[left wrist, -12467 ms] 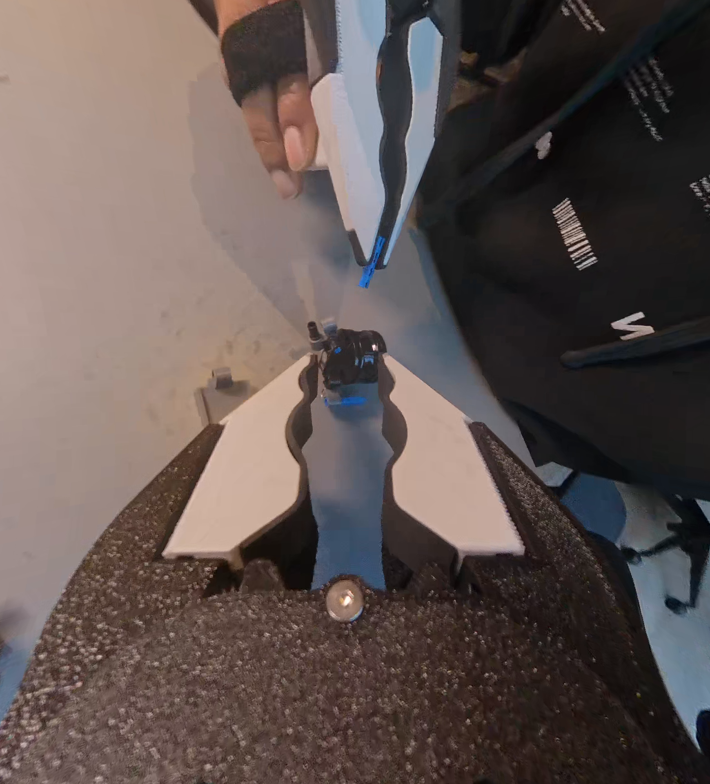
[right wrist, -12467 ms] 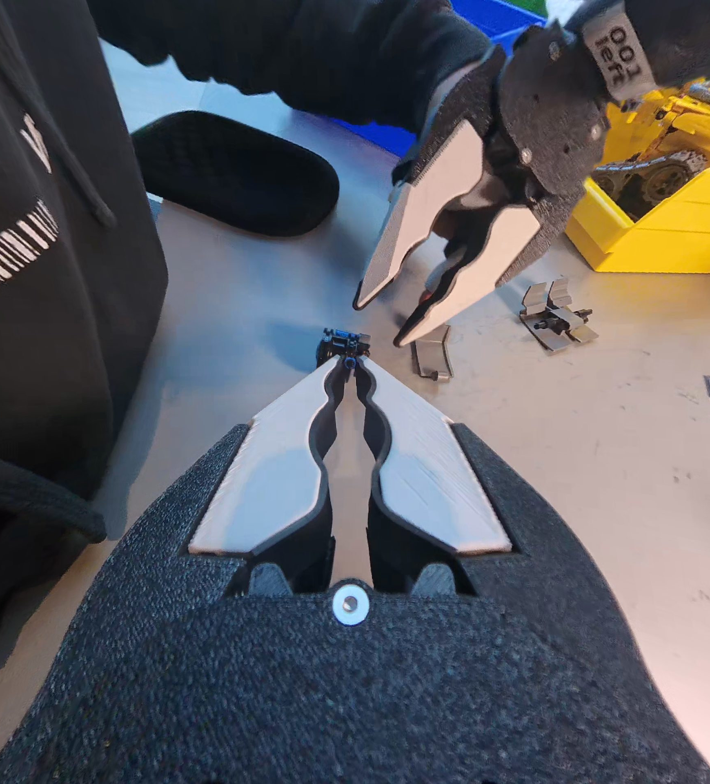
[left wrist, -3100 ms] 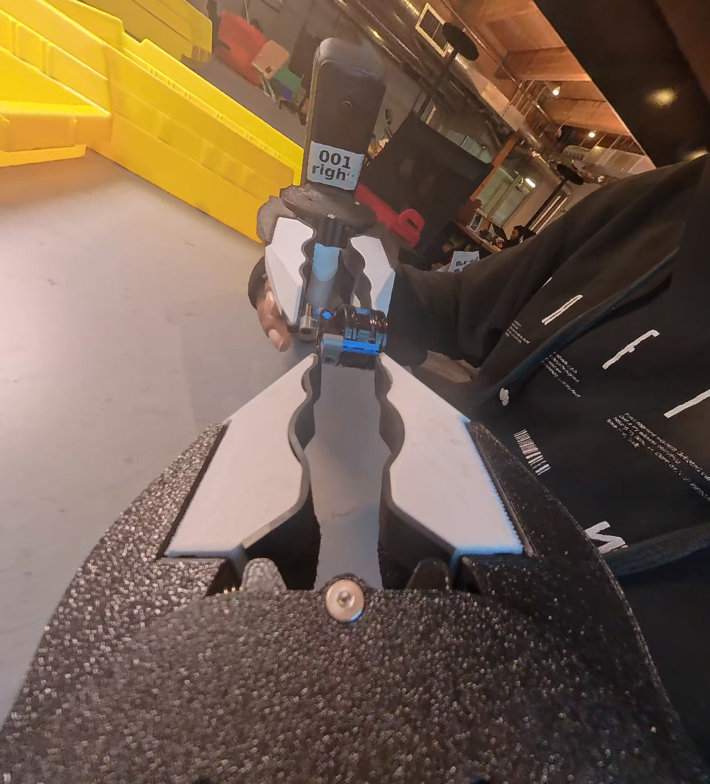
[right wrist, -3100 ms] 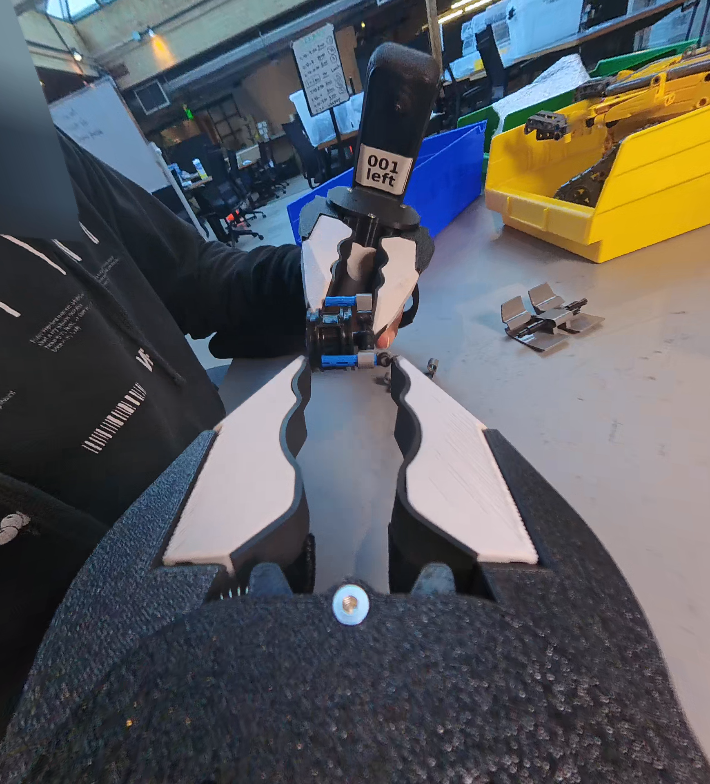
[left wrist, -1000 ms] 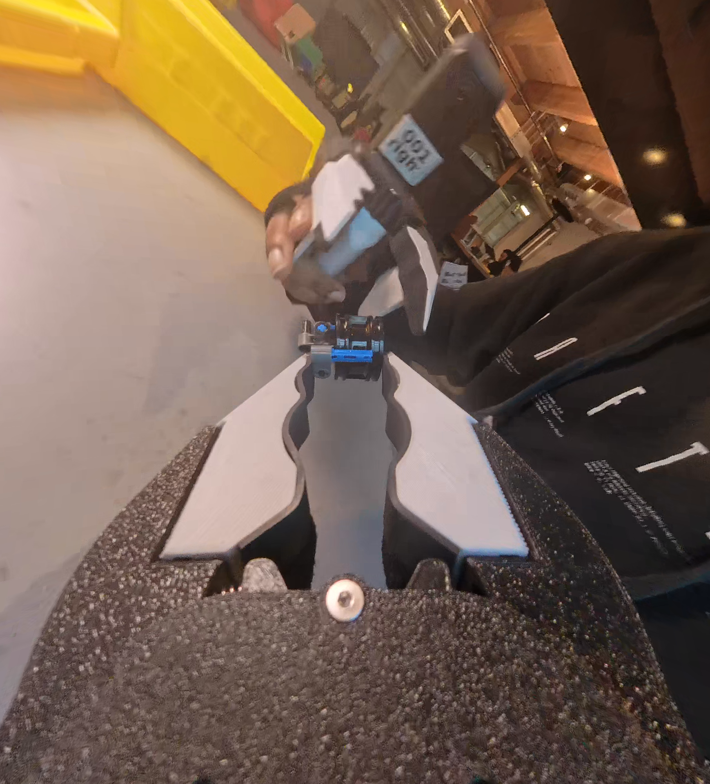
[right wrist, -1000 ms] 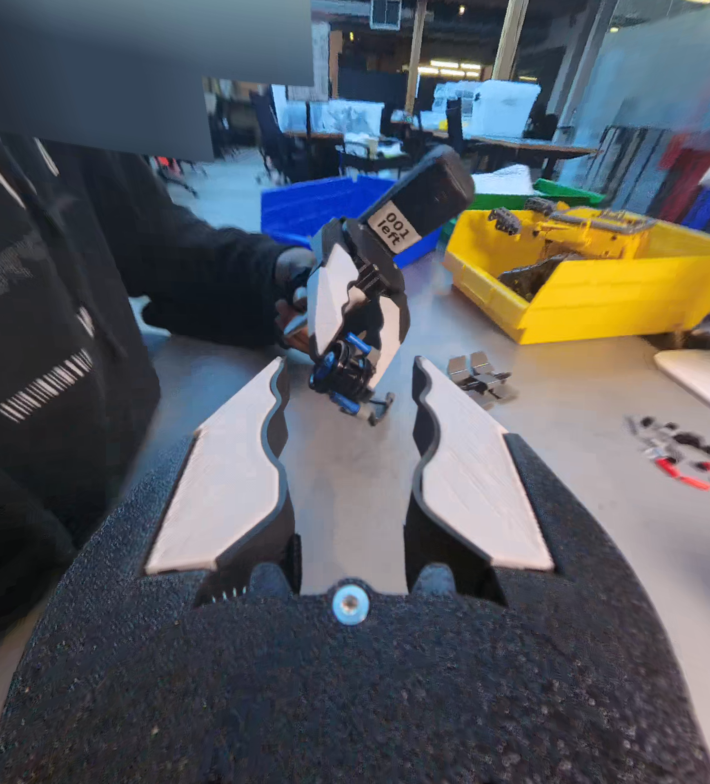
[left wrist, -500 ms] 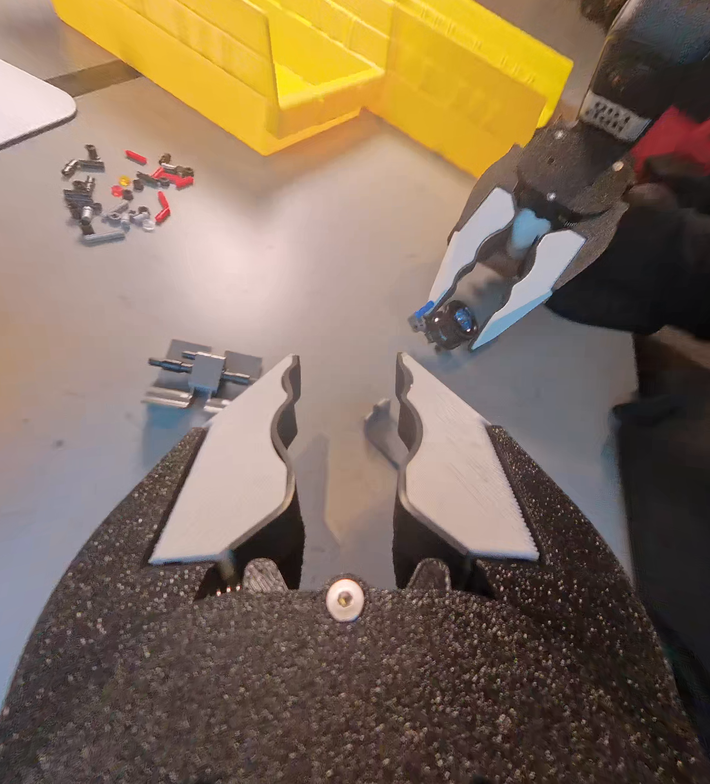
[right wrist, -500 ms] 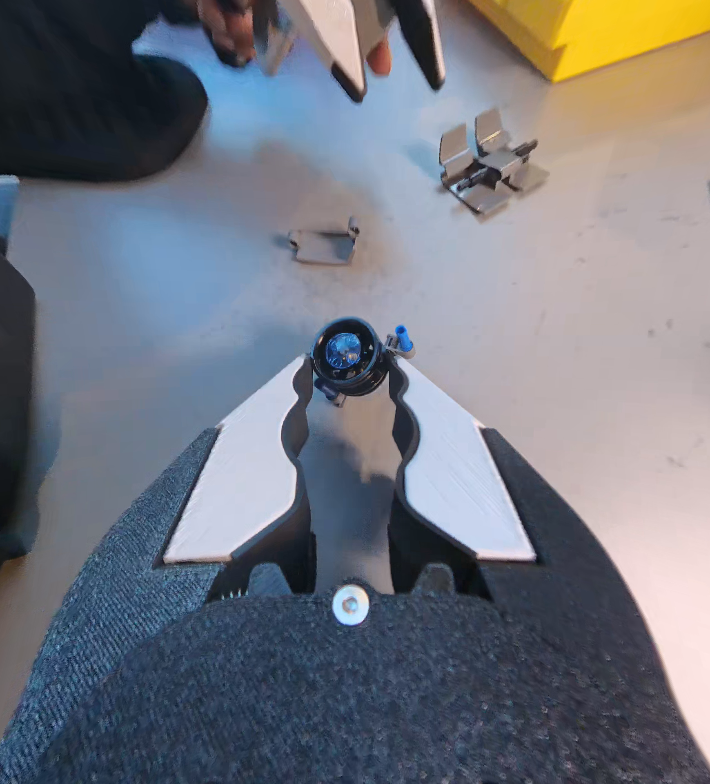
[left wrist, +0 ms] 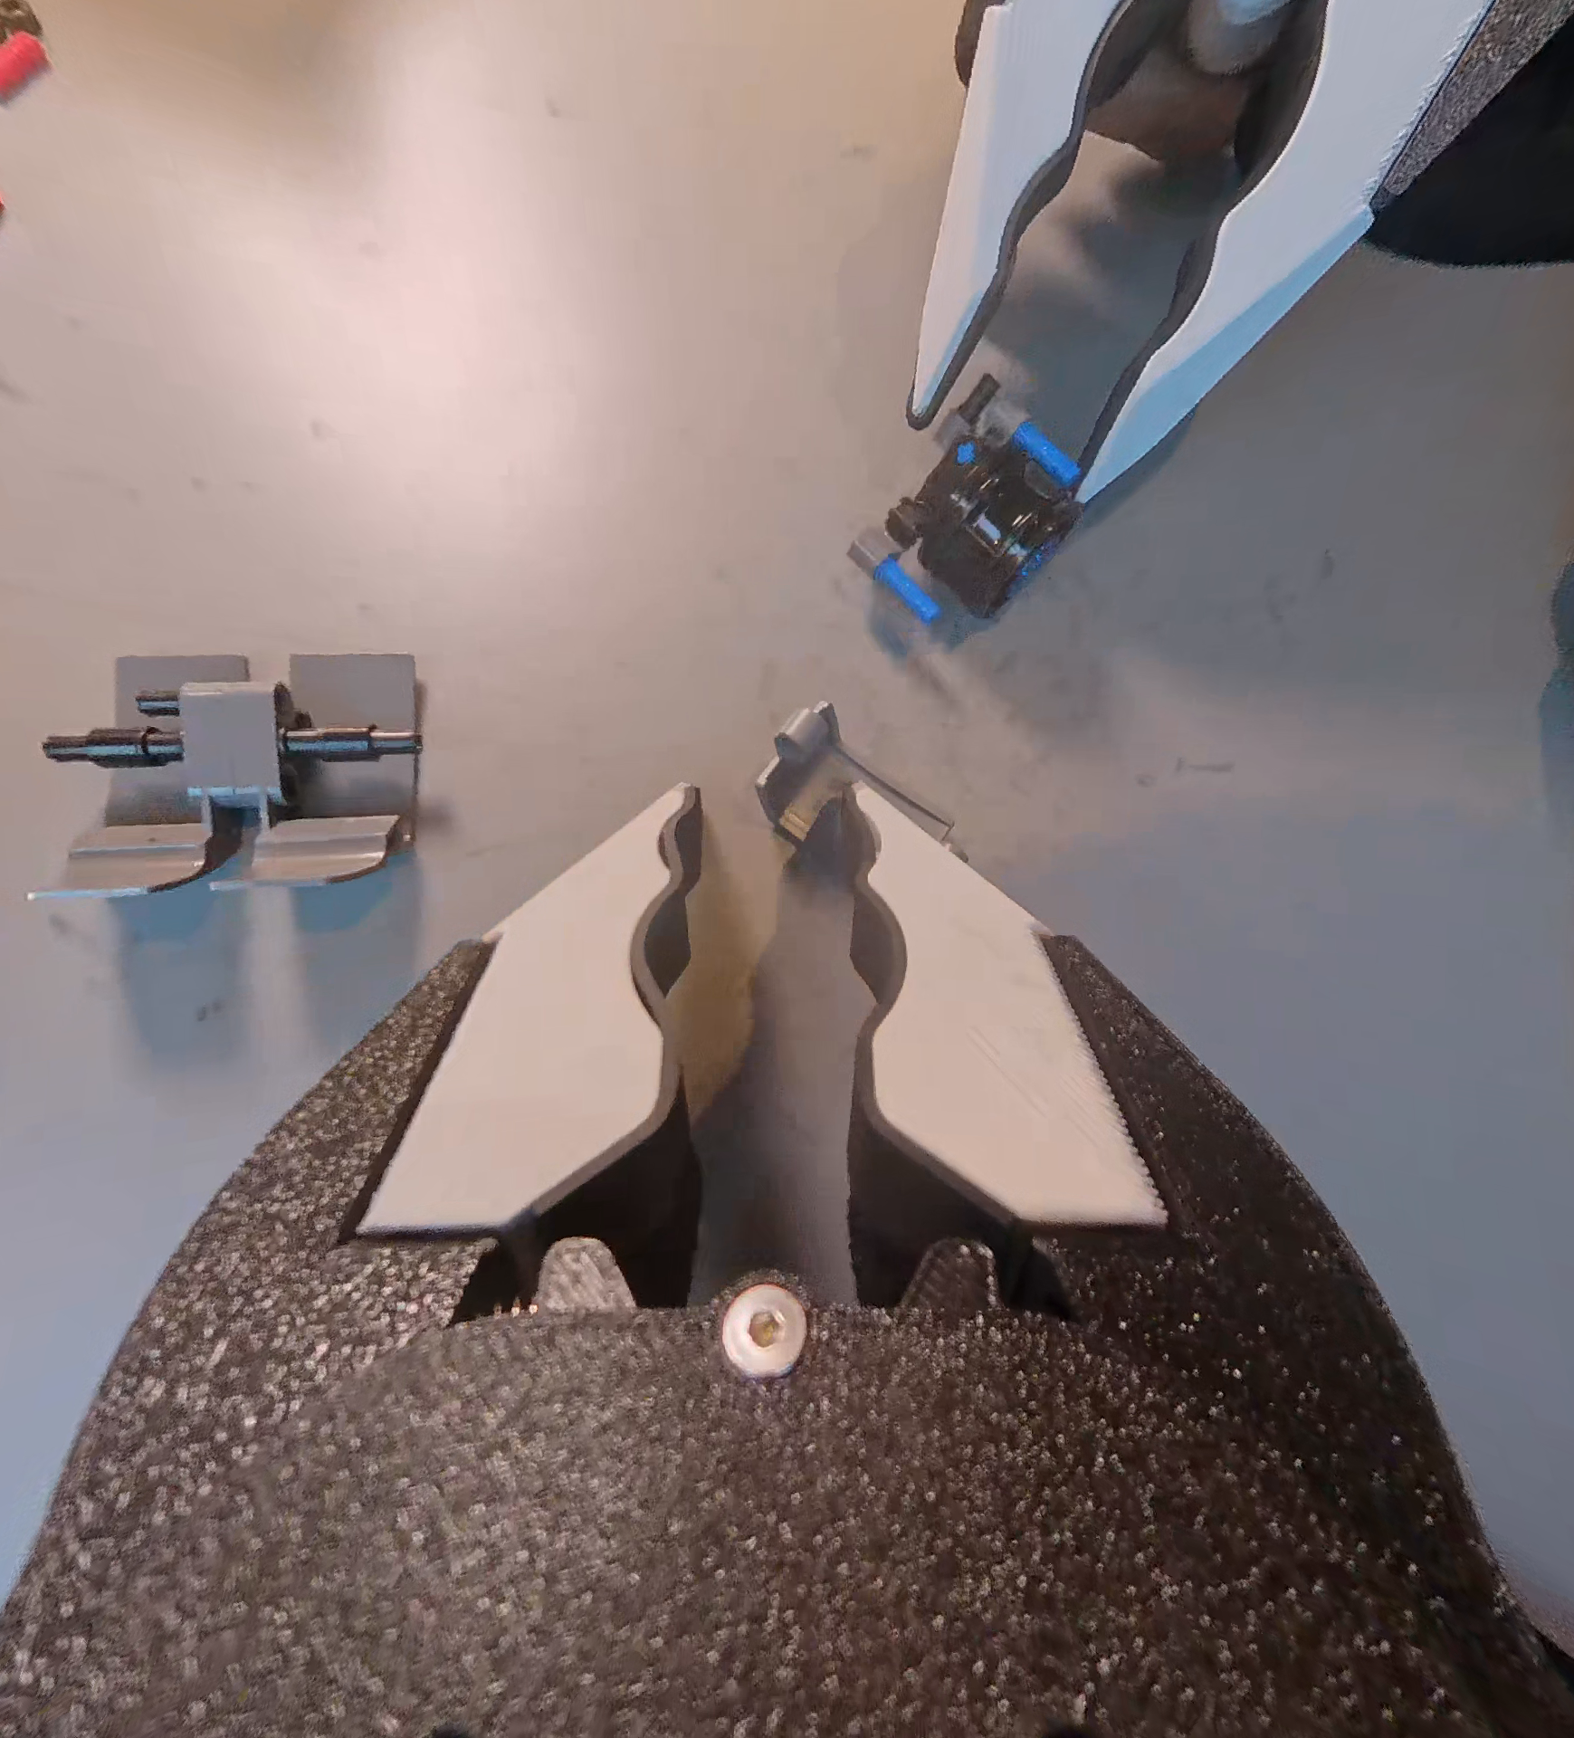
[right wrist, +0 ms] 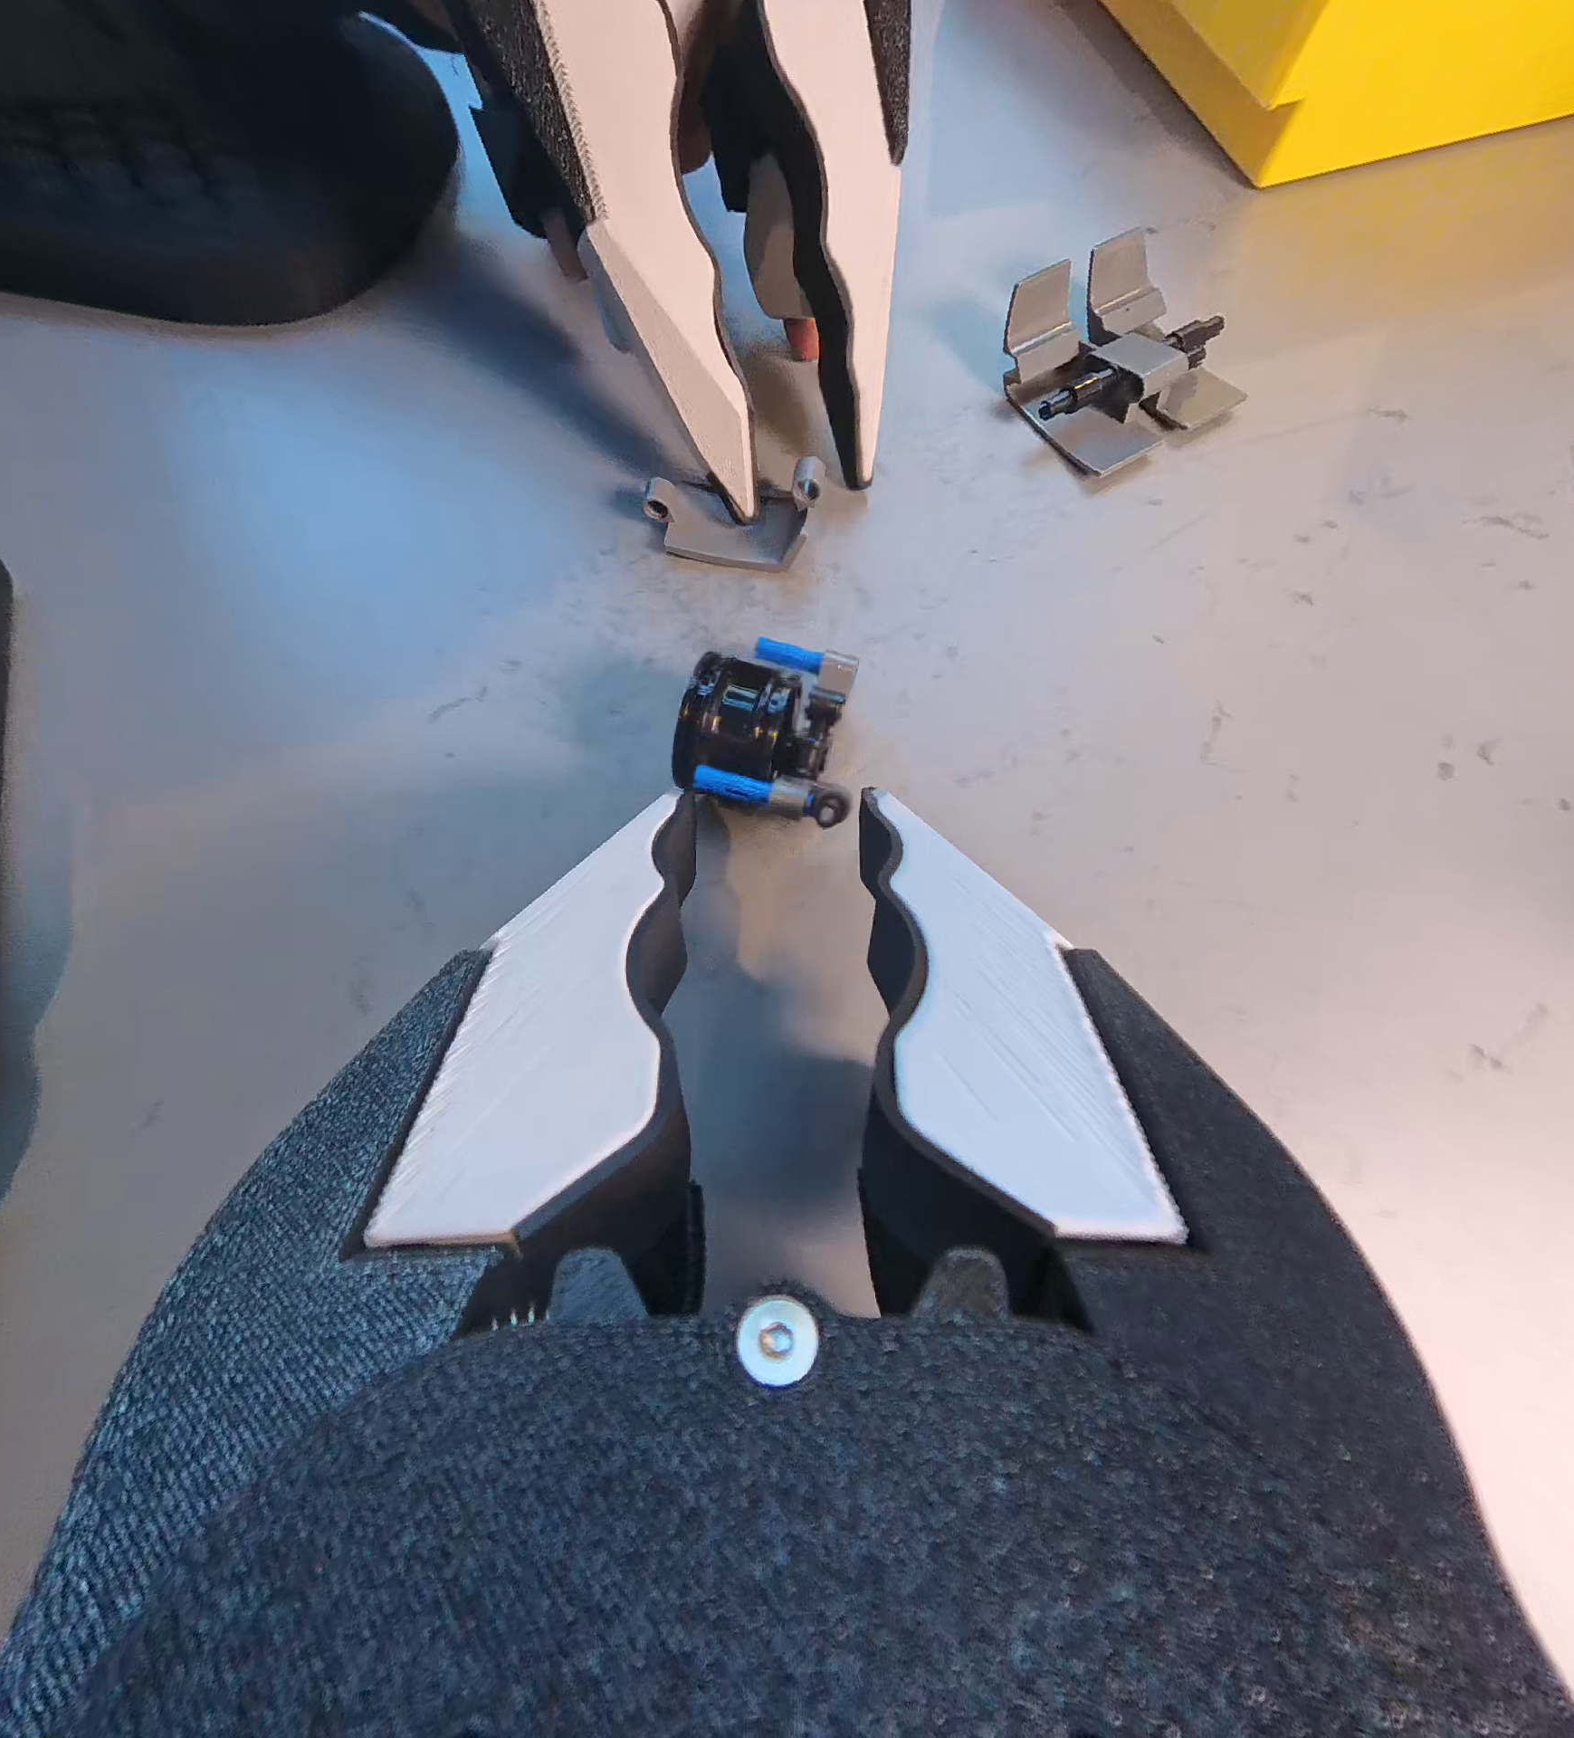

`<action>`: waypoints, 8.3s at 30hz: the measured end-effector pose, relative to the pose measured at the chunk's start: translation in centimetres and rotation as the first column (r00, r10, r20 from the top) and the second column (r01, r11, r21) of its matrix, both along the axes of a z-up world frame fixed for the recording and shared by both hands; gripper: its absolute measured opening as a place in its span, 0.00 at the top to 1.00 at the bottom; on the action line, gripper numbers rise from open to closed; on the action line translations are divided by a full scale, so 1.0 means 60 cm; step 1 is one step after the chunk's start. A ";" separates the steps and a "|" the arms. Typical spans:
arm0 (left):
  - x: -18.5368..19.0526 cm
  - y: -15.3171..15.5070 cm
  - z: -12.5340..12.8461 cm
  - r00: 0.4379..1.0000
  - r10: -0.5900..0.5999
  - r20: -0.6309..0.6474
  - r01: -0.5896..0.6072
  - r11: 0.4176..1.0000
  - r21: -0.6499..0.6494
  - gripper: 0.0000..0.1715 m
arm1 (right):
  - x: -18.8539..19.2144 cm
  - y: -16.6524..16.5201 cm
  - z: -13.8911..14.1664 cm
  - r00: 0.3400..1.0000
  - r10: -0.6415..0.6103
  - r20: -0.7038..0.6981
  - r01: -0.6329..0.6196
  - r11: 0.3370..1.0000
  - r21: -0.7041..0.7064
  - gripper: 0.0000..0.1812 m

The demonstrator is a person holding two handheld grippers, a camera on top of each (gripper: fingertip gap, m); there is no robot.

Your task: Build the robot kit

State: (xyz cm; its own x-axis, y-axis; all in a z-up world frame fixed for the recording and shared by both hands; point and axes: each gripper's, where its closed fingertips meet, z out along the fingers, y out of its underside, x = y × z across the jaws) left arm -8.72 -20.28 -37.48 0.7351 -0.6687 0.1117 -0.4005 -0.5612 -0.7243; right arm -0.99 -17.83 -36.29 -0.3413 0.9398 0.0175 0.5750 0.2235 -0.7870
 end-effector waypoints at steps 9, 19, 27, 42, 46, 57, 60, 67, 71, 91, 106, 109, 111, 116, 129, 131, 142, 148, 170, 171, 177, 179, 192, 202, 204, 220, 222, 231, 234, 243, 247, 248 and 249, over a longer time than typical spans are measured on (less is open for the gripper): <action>0.005 0.003 0.000 1.000 0.013 -0.005 -0.013 1.000 0.005 0.98 | -0.001 -0.004 0.010 0.999 0.030 -0.038 -0.028 0.998 0.050 0.73; 0.011 0.026 0.048 0.942 0.161 0.293 -0.153 0.987 -0.051 0.99 | -0.053 -0.020 0.076 0.973 0.004 -0.230 0.026 0.991 0.129 0.70; 0.029 0.036 0.078 0.859 0.219 0.463 -0.207 0.975 -0.077 0.99 | -0.081 -0.036 0.069 0.957 0.113 -0.268 0.026 0.885 0.465 0.80; 0.052 0.027 0.108 0.835 0.139 0.532 -0.147 0.989 -0.026 0.98 | -0.061 -0.035 0.087 0.924 0.129 -0.359 0.013 0.930 0.367 0.97; 0.063 0.021 0.127 0.814 0.070 0.577 -0.102 0.995 0.022 0.98 | -0.049 -0.039 0.104 0.899 0.132 -0.416 -0.019 0.964 0.264 0.96; 0.044 0.028 0.160 0.817 0.021 0.576 -0.159 0.969 0.189 0.85 | -0.039 -0.036 0.136 0.857 0.073 -0.511 -0.057 0.997 0.048 0.96; 0.046 0.024 0.166 0.801 -0.001 0.599 -0.146 0.970 0.195 0.81 | -0.039 -0.038 0.143 0.844 0.064 -0.532 -0.072 0.997 0.006 0.96; 0.059 0.013 0.172 0.806 -0.056 0.589 -0.101 0.968 0.231 0.77 | -0.036 -0.039 0.159 0.824 0.031 -0.565 -0.111 0.988 -0.107 0.97; 0.067 0.008 0.177 0.824 -0.100 0.558 -0.076 0.956 0.285 0.80 | -0.032 -0.041 0.178 0.806 -0.011 -0.592 -0.144 0.966 -0.214 0.96; 0.091 0.000 0.244 0.598 -0.192 0.778 -0.029 0.965 0.261 0.92 | -0.035 -0.030 0.241 0.861 -0.310 -0.403 -0.328 0.266 -0.906 0.97; 0.074 0.015 0.180 0.445 0.123 0.887 0.023 0.989 -0.148 0.93 | -0.033 0.010 0.145 0.882 -0.019 -0.471 0.034 0.999 0.023 0.69; 0.078 0.020 0.162 0.437 0.180 0.882 0.025 0.977 -0.212 0.93 | -0.044 0.004 0.127 0.895 0.022 -0.445 0.066 0.981 0.182 0.66; 0.083 0.021 0.156 0.441 0.192 0.877 0.032 0.973 -0.229 0.93 | -0.050 0.002 0.108 0.908 0.051 -0.416 0.081 0.953 0.292 0.74; 0.084 0.020 0.155 0.438 0.193 0.878 0.035 0.972 -0.231 0.92 | -0.049 0.006 0.104 0.910 0.014 -0.414 0.089 0.969 0.230 0.96; 0.069 0.025 0.149 0.476 0.192 0.858 -0.005 0.976 -0.216 0.91 | -0.047 0.006 0.104 0.918 -0.048 -0.394 0.091 0.992 0.090 0.97; 0.055 0.028 0.151 0.524 0.173 0.834 -0.049 0.984 -0.173 0.87 | -0.045 0.007 0.102 0.922 -0.052 -0.384 0.091 0.992 0.084 0.97; 0.066 0.022 0.109 0.970 -0.003 0.241 -0.060 0.965 0.255 0.91 | -0.045 -0.011 0.084 0.950 -0.104 -0.293 0.087 0.994 -0.071 0.97; 0.065 0.024 0.091 0.998 0.018 0.067 -0.038 0.950 0.310 0.97 | -0.046 -0.011 0.069 0.963 -0.128 -0.235 0.112 0.990 -0.081 0.97; 0.002 0.047 0.075 0.851 0.285 0.440 -0.297 0.954 -0.044 0.99 | -0.064 -0.004 -0.016 0.978 -0.163 0.127 0.156 0.986 0.061 0.81; 0.001 0.048 0.074 0.843 0.293 0.451 -0.303 0.952 -0.052 0.99 | -0.069 0.003 -0.013 0.976 -0.188 0.114 0.184 0.982 0.044 0.81; -0.010 0.064 0.083 0.802 0.353 0.481 -0.384 0.923 -0.037 0.99 | -0.104 0.045 0.027 0.930 -0.366 0.018 0.361 0.906 -0.222 0.81; -0.013 0.073 0.089 0.786 0.373 0.494 -0.416 0.909 -0.026 0.99 | -0.117 0.051 0.042 0.912 -0.410 -0.010 0.390 0.875 -0.289 0.81; -0.029 0.094 0.108 0.751 0.428 0.503 -0.516 0.856 0.042 0.99 | -0.141 0.062 0.065 0.868 -0.491 -0.072 0.441 0.829 -0.343 0.81; -0.030 0.100 0.132 0.791 0.425 0.440 -0.553 0.805 0.217 1.00 | -0.146 0.049 0.077 0.863 -0.500 -0.070 0.426 0.795 -0.433 0.81; -0.031 0.102 0.142 0.799 0.427 0.424 -0.562 0.781 0.272 1.00 | -0.150 0.048 0.086 0.849 -0.523 -0.078 0.427 0.765 -0.482 0.81; -0.017 0.097 0.199 0.871 0.341 0.354 -0.490 0.654 0.577 0.99 | -0.140 0.052 0.151 0.828 -0.559 -0.042 0.235 0.415 -0.879 0.81; -0.015 0.098 0.202 0.880 0.340 0.332 -0.475 0.639 0.605 0.99 | -0.139 0.057 0.160 0.814 -0.576 -0.073 0.237 0.445 -0.864 0.81; -0.020 0.104 0.211 0.853 0.337 0.399 -0.519 0.639 0.568 1.00 | -0.139 0.063 0.159 0.793 -0.560 -0.238 0.370 0.754 -0.542 0.81; -0.021 0.103 0.214 0.857 0.333 0.394 -0.513 0.623 0.590 1.00 | -0.142 0.061 0.163 0.792 -0.568 -0.225 0.359 0.730 -0.581 0.81; -0.010 0.104 0.220 0.899 0.335 0.283 -0.435 0.591 0.679 1.00 | -0.143 0.046 0.163 0.807 -0.555 -0.203 0.326 0.704 -0.630 0.81; -0.009 0.098 0.231 0.897 0.297 0.326 -0.441 0.587 0.679 1.00 | -0.138 0.042 0.177 0.816 -0.550 -0.177 0.238 0.599 -0.765 0.81; -0.008 0.098 0.231 0.901 0.294 0.319 -0.434 0.582 0.688 1.00 | -0.137 0.040 0.177 0.823 -0.544 -0.164 0.223 0.575 -0.787 0.81; -0.006 0.097 0.234 0.902 0.287 0.322 -0.431 0.575 0.695 1.00 | -0.136 0.038 0.179 0.825 -0.542 -0.157 0.208 0.550 -0.809 0.81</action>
